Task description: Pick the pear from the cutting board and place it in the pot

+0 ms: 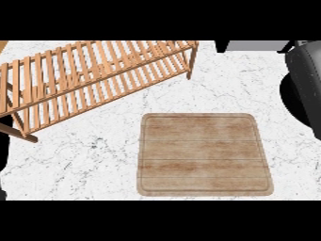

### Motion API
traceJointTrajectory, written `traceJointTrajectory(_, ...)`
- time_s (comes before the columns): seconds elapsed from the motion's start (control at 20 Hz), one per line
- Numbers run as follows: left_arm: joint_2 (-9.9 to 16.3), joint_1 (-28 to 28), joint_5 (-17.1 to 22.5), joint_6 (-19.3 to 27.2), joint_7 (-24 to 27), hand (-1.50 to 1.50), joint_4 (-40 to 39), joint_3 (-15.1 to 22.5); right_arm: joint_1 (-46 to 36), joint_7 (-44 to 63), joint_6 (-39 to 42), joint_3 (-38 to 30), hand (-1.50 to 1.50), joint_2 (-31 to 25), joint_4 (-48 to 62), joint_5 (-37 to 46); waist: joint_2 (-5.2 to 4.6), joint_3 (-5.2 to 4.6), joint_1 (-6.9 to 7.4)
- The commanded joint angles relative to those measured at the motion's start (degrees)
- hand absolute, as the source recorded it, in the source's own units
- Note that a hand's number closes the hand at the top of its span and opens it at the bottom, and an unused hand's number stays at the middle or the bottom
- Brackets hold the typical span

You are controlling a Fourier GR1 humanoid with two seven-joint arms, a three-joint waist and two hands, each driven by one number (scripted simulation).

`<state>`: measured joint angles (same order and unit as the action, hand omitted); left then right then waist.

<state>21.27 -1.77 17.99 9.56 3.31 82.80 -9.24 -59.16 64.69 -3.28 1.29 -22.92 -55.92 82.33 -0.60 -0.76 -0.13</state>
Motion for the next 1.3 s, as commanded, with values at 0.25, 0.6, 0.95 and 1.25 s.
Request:
traceJointTrajectory(0.25,-1.7,-7.67,-1.06,-1.73,-0.49,0.0,4.52,5.12,6.42,0.37,-6.22,-7.63,1.5,-3.84,-1.11,-0.35,0.5,0.91,-2.97)
traceJointTrajectory(0.6,-2.09,-6.13,-1.8,-0.52,-0.79,0.0,7.15,4.91,14.91,-6.72,-9.5,-11.83,1.5,-5.78,-3.13,-3.44,0.69,0.97,-3.17)
traceJointTrajectory(0.95,-2.92,-7.23,-2.05,-0.38,-0.55,0.0,6.04,4.85,20.19,-10.11,-14.94,-15.89,1.5,-5.93,-0.48,-6.22,0.23,0.99,-2.82)
traceJointTrajectory(1.25,-1.83,-7.4,-1.21,-1.03,-1.68,0.0,7.06,3.58,20.03,-14.46,-16.03,-24.57,-1.5,-3.89,3.27,-18.28,0.17,1.25,-2.79)
